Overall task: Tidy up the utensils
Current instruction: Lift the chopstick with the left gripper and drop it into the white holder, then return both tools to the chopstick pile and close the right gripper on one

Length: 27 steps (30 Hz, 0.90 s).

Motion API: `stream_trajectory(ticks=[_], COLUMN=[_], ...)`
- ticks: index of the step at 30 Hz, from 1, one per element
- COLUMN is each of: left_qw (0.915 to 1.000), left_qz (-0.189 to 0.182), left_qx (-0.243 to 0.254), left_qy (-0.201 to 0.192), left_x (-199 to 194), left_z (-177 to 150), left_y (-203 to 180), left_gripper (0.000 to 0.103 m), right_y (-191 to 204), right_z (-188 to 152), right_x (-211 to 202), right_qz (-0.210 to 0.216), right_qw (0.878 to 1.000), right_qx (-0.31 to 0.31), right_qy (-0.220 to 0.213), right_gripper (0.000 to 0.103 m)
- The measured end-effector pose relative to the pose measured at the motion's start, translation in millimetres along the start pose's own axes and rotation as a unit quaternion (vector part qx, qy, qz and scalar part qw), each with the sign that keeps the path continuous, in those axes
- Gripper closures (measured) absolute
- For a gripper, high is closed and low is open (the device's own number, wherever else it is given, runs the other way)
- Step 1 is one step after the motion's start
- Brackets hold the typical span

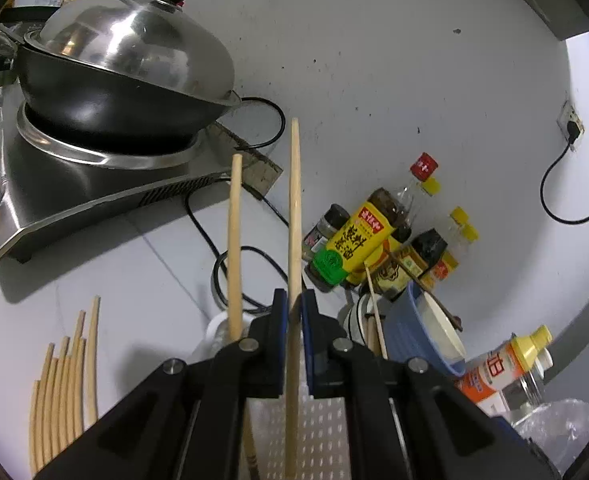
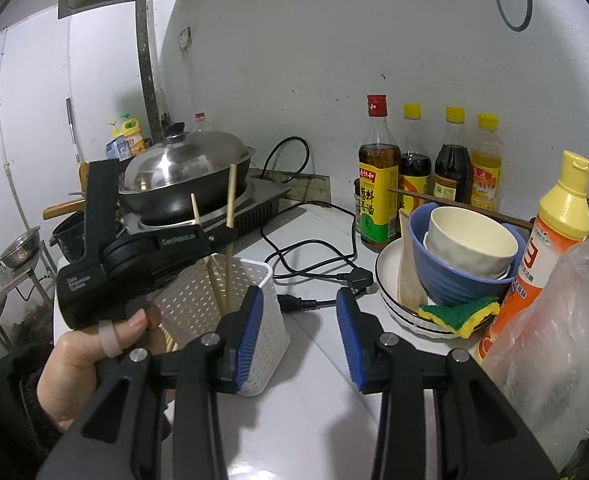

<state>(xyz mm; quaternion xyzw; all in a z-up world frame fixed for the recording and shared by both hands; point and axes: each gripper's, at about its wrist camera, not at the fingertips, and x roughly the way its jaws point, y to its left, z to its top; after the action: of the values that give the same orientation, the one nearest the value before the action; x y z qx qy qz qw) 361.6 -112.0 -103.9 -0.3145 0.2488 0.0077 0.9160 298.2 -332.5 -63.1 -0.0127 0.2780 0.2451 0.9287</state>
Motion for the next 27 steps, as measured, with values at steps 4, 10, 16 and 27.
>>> stream_trajectory(ticks=[4, 10, 16, 27], left_qw=[0.9997, 0.9972, 0.9932, 0.9891], left_qz=[-0.005, -0.042, -0.057, -0.055], left_qx=[0.016, 0.062, 0.100, 0.136], left_qy=[0.016, -0.004, -0.018, -0.009], left_x=[-12.3, -50.2, -87.0, -136.3], left_z=[-0.1, 1.5, 5.7, 3.7], left_y=[-0.4, -10.0, -8.1, 37.9], left_gripper=[0.064, 0.049, 0.042, 0.040], right_y=[2.0, 9.2, 26.3, 75.5], right_z=[-1.0, -2.5, -1.5, -6.9], right_x=[-0.5, -0.2, -9.4, -19.4], right_qz=[-0.003, -0.024, -0.033, -0.035], right_qw=[1.000, 1.000, 0.999, 0.999], right_qx=[0.001, 0.001, -0.003, -0.020], right_qy=[0.001, 0.010, 0.007, 0.008], right_gripper=[0.067, 0.067, 0.061, 0.058])
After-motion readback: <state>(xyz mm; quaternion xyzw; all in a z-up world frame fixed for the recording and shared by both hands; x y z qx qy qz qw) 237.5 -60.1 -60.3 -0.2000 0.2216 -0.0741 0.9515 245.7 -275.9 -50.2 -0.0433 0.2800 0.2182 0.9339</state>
